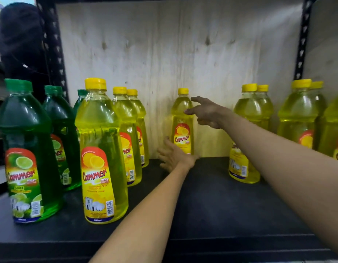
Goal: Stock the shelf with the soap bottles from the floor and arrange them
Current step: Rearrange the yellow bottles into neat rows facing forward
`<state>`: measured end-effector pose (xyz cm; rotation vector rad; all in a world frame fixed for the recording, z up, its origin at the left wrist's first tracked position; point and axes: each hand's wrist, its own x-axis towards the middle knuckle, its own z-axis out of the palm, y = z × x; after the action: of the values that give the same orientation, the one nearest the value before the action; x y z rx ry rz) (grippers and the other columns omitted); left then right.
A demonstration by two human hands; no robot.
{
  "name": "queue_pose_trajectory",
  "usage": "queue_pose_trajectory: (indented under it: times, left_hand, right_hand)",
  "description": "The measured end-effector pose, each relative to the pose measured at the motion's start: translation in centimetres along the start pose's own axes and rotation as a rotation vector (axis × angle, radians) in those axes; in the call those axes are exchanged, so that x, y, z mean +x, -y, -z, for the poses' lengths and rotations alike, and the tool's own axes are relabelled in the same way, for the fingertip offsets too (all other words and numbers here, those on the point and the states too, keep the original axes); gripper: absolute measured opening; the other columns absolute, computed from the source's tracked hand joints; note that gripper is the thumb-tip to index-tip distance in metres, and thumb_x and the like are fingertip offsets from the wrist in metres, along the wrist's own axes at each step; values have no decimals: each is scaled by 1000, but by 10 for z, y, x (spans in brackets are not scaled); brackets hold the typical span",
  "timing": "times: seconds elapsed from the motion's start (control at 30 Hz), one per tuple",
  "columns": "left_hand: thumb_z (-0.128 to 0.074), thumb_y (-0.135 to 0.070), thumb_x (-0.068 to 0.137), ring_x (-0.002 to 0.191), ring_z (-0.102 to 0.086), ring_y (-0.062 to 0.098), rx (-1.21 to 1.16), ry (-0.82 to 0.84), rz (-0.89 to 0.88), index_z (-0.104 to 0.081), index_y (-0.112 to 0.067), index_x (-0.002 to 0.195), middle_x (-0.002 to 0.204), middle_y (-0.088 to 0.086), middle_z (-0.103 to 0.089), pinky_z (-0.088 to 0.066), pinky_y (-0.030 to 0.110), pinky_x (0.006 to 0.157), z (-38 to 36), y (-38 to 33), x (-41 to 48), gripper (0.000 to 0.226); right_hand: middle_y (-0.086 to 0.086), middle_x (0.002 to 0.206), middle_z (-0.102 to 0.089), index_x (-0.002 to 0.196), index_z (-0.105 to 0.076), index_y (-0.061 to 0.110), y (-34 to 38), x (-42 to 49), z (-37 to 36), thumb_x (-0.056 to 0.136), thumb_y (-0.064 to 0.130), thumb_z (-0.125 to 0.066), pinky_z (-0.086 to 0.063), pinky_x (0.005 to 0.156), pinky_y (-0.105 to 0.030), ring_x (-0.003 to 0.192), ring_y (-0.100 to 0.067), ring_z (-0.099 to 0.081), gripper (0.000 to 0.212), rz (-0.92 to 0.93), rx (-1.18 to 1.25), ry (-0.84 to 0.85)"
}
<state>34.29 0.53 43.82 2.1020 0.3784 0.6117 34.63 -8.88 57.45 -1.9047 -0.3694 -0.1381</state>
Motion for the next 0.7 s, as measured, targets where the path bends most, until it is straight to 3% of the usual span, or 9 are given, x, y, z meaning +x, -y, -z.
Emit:
queue_pose_trajectory:
  times: [0.07,0.1,0.17,0.2,0.27,0.33,0.43,0.57,0.7]
  left_hand:
    - [-90,-41,58,135,-31,38,127,-115,-123,-11,-26,145,144,18,-27,-31,53,108,3,-4,-17,119]
    - [-88,-38,58,130,-35,37,175,-199,-238,-15,-25,142,139,16,-31,-34,51,104,4,-7,-26,112]
    - [-81,-29,63,122,-42,30,130,-238,-455,-32,-28,132,129,9,-40,-39,46,96,8,-14,-41,85]
    - [-78,-25,66,119,-46,27,36,-131,-514,-40,-32,126,123,4,-43,-40,41,92,9,-21,-48,70]
    - [-77,-22,69,113,-54,22,-129,180,-501,-50,-33,117,114,-1,-47,-46,33,89,6,-34,-61,57]
    - [-86,-24,62,116,-56,21,-205,381,-402,-51,-29,124,121,1,-53,-49,33,96,-1,-48,-73,71]
    - [-93,-29,58,127,-54,21,-188,501,-348,-39,-25,144,139,2,-54,-47,35,104,-11,-59,-85,102]
    - [-95,-26,60,136,-47,22,-194,575,-312,-28,-19,153,150,3,-47,-43,37,109,-14,-54,-91,115]
    - [-94,-30,61,130,-52,22,-218,514,-305,-40,-22,144,138,-1,-56,-43,32,103,-4,-41,-96,100]
  right_hand:
    - [-7,112,-61,141,-52,24,13,-25,15,87,15,-74,-47,62,-15,77,-7,-56,59,119,-135,-182]
    - [-5,106,-63,130,-61,26,19,-40,24,83,15,-75,-44,56,-12,72,-4,-55,50,228,-232,-310]
    - [-5,105,-64,112,-70,27,25,-69,43,78,12,-70,-49,68,-19,81,-13,-61,38,428,-462,-569]
    - [-7,109,-62,111,-69,26,26,-80,52,77,11,-67,-50,79,-27,91,-21,-62,38,465,-545,-684]
    - [-12,121,-53,120,-59,23,21,-92,67,76,17,-68,-47,93,-39,110,-34,-55,45,371,-621,-810]
    - [-17,129,-47,131,-46,21,14,-94,75,74,30,-78,-43,99,-42,120,-40,-48,66,135,-609,-741]
    - [-19,135,-50,136,-38,14,1,-96,80,68,42,-85,-44,99,-40,127,-38,-49,87,-54,-593,-590]
    - [-17,133,-57,131,-46,8,-11,-97,81,74,41,-83,-47,95,-39,126,-36,-53,76,-48,-615,-597]
    - [-15,131,-61,137,-51,12,2,-103,70,68,35,-89,-51,98,-41,123,-32,-56,82,36,-520,-485]
